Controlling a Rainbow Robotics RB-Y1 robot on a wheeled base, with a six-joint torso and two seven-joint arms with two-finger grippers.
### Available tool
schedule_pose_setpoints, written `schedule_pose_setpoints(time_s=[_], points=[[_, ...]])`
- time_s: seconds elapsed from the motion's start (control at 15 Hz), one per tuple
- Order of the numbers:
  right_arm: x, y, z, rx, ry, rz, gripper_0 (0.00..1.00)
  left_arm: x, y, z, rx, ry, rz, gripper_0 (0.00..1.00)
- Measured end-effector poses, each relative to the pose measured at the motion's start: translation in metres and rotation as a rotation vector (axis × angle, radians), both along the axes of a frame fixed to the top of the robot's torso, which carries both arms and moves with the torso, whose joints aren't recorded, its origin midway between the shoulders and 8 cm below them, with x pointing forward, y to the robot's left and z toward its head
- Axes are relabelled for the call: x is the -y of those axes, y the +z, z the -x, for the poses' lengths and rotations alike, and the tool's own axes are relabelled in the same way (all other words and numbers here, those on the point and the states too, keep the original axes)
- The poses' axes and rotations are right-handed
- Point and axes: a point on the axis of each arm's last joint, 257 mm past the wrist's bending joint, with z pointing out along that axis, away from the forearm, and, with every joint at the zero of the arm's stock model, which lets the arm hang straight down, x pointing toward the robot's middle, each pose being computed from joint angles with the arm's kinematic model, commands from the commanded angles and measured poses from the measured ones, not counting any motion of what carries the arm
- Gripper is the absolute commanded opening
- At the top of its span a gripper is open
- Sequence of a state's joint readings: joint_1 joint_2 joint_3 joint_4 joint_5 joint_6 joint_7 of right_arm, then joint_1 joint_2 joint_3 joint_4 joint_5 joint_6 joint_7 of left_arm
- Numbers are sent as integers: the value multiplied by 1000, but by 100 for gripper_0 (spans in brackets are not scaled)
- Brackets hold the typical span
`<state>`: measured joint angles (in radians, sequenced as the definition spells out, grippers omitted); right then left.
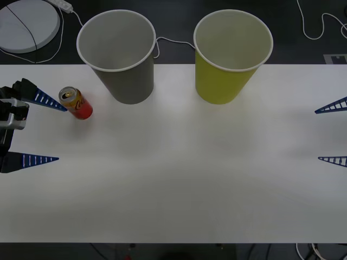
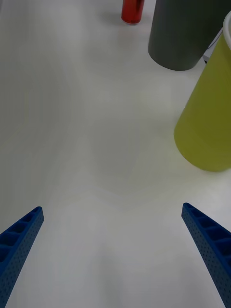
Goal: Put the can into the green bin and the plastic bottle into the gray bin
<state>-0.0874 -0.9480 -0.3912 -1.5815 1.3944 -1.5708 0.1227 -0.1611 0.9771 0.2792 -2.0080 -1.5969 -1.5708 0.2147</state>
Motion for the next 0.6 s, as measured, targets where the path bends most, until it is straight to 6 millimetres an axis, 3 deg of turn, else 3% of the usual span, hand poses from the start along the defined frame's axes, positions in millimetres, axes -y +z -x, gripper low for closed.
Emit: schedule_pose_setpoints(time_s=[0.6], points=[[0, 0, 0, 0, 0, 0, 100, -6, -8, 8, -42, 10, -1, 100]])
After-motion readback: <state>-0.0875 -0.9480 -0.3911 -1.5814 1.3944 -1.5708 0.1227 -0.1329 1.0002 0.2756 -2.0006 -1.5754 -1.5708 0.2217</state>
